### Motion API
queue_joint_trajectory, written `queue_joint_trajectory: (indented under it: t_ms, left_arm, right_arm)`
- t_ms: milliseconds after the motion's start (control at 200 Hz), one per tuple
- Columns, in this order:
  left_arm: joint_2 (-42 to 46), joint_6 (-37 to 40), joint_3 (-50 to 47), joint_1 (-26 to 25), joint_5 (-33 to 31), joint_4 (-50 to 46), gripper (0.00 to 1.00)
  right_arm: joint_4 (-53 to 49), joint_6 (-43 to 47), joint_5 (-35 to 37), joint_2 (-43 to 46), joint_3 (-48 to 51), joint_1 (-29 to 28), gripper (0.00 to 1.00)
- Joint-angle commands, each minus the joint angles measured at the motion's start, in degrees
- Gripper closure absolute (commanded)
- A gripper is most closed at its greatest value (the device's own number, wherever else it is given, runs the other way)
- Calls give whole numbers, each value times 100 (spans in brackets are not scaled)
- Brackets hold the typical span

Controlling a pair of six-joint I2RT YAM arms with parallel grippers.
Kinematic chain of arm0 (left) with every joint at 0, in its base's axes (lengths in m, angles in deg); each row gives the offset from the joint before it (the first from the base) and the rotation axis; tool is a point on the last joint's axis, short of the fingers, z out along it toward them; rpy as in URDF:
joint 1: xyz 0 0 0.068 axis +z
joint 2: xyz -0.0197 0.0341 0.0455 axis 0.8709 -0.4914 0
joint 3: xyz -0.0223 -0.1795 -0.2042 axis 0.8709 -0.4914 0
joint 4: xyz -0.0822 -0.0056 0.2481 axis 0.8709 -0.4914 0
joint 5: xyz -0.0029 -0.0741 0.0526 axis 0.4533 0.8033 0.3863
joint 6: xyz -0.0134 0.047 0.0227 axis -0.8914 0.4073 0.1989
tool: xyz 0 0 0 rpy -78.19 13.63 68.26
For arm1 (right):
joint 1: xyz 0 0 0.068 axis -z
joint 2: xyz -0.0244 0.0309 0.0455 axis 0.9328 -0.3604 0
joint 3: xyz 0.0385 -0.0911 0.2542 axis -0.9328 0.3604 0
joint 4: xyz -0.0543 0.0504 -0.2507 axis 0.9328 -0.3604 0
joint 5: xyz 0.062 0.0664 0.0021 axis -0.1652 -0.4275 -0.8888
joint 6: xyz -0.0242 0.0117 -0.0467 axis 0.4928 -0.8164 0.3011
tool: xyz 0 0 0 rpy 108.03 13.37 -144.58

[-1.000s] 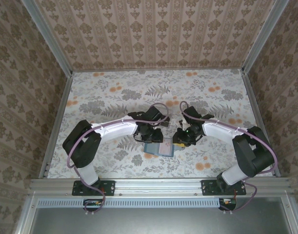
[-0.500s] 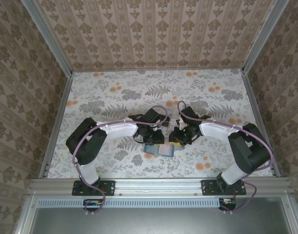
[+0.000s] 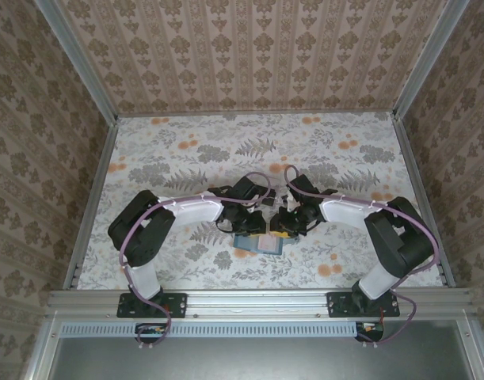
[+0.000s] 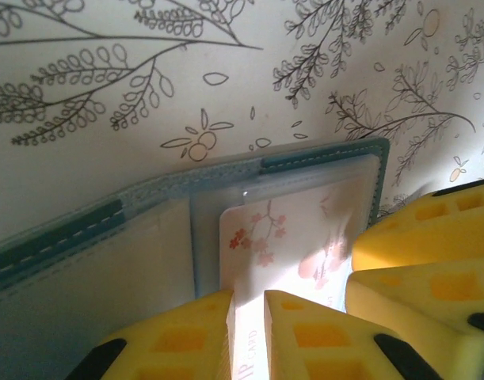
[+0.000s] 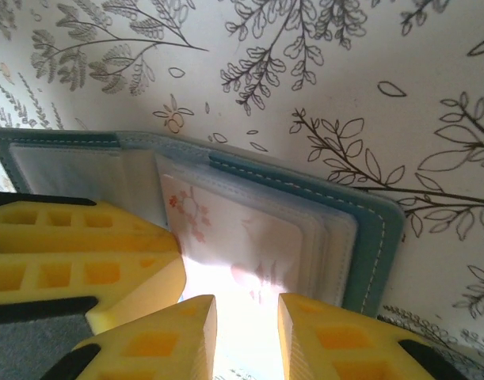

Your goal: Take the credit cards out of the card holder

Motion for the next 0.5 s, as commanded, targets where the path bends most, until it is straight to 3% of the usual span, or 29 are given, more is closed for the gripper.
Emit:
queue_joint_trajectory:
  t_ms: [0,195,395,495]
  left_arm:
    - [-106,15,-88,28,39,-89,82]
    - [-106,124,-52,23,-148,-371,82]
    - [-38,351,117,23,-481,-902,82]
    - [2,389,161,26,-540,-1006,82]
  right_arm:
    - [158,-118,-177,-204,106,-39,73]
    - [-340,146,318,-202,41,-49,73]
    - [-472,224,387,-176,23,-47,72]
    - [-515,241,403,-160,-7,-49,67]
